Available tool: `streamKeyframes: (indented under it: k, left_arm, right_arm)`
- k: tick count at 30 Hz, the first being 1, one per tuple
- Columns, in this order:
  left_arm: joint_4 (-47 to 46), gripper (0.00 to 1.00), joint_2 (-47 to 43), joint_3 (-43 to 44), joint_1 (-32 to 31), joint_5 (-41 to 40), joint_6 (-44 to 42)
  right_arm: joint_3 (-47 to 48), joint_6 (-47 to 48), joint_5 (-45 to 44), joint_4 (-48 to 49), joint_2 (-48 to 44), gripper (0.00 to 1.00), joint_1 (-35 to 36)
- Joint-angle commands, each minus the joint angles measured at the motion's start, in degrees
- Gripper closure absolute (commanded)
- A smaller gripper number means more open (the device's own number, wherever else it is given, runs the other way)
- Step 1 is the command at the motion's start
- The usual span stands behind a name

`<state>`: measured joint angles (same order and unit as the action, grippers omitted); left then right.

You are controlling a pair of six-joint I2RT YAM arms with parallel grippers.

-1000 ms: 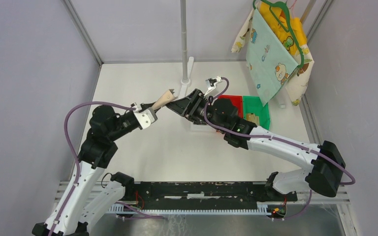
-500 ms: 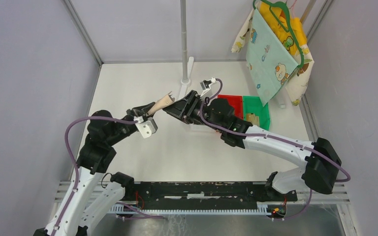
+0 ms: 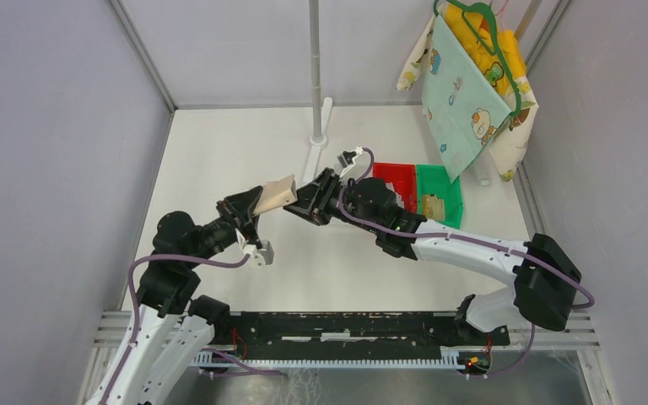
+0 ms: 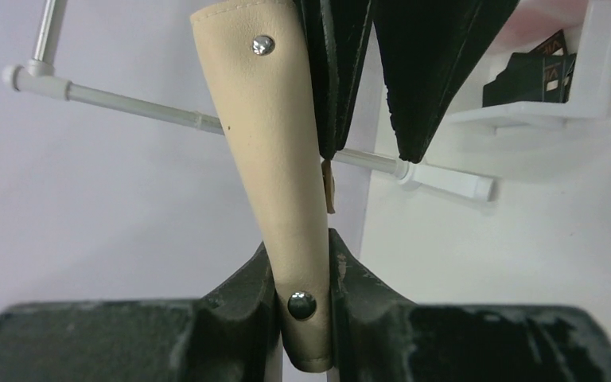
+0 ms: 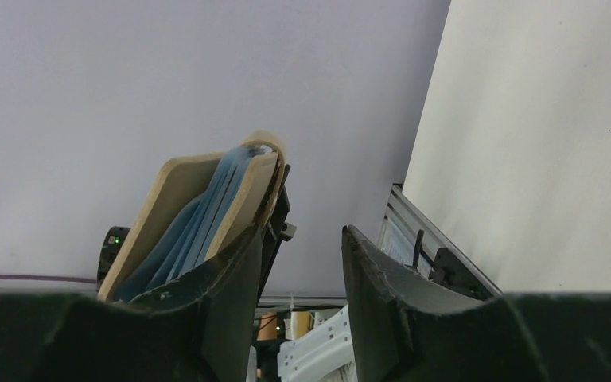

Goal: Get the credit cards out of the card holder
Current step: Open the card holder.

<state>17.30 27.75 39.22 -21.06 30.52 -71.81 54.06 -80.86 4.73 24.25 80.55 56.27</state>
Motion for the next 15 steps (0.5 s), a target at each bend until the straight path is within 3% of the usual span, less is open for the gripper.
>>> streamKeyframes:
  k: [1, 6, 10, 15]
  left_arm:
    - [3.33, 0.98, -1.96, -2.03, -0.67, 7.77, -10.88]
    - [3.27, 0.98, -1.47, -1.52, -0.70, 8.47, -8.32]
    - [3.26, 0.98, 0.27, 0.32, -0.72, 9.41, -0.74]
    - [3.28, 0.98, 1.76, 2.57, -0.69, 9.61, 6.61]
  right_arm:
    - [2.89, -4.92, -3.69, 12.97, 0.44, 0.54, -0.17]
    - [3.21, -7.65, -8.06, 18.74, 2.26, 0.56, 1.38]
    - [4.85, -9.40, -9.29, 27.57, 5.63, 0.56, 2.21]
    - [7.33, -8.11, -9.53, 30.36, 7.75, 0.57, 2.75]
